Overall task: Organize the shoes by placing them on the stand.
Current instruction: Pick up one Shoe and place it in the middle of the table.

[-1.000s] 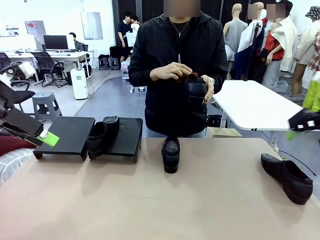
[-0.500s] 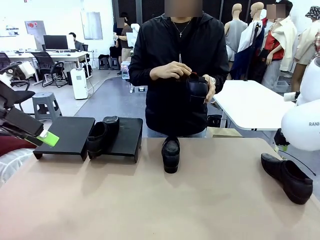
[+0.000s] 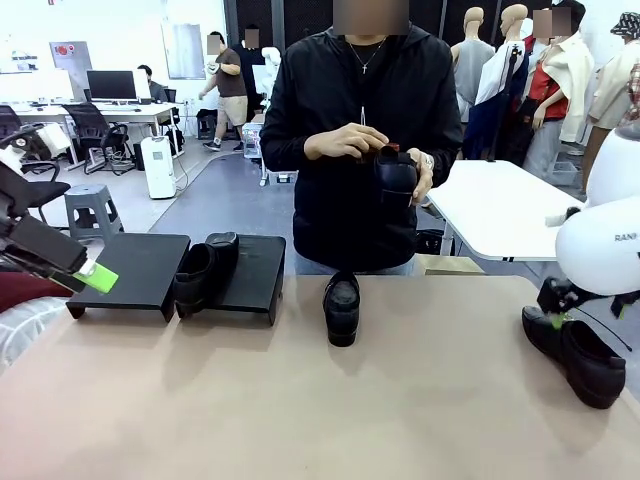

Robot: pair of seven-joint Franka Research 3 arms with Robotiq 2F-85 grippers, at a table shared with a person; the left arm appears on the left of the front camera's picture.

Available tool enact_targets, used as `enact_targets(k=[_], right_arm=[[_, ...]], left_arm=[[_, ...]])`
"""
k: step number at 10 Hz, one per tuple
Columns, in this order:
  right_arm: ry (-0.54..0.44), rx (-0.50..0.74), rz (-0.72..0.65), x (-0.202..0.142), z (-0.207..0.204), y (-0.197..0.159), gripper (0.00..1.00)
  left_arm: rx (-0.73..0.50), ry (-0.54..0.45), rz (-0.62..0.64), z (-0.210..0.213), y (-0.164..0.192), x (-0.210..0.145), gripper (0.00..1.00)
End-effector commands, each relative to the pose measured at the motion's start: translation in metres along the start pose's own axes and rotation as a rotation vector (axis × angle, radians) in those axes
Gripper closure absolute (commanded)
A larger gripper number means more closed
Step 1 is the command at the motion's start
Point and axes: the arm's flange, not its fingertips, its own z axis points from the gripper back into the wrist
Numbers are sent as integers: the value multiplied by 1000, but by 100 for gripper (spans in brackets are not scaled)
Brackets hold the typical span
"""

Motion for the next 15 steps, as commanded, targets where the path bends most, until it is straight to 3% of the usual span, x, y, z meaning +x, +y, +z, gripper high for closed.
enact_targets(k=[1, 5, 8, 15], right_arm=[[101, 59, 43, 28, -20, -12, 0], [117, 100, 64, 48, -67, -25, 0], [183, 146, 98, 55, -79, -26, 0], [229, 176, 105, 62, -102, -24, 0]], left_arm=[[0, 5, -23, 1, 5, -2, 0], [0, 5, -23, 1, 5, -2, 0], [0, 5, -23, 1, 5, -2, 0], [0, 5, -23, 1, 5, -2, 0]])
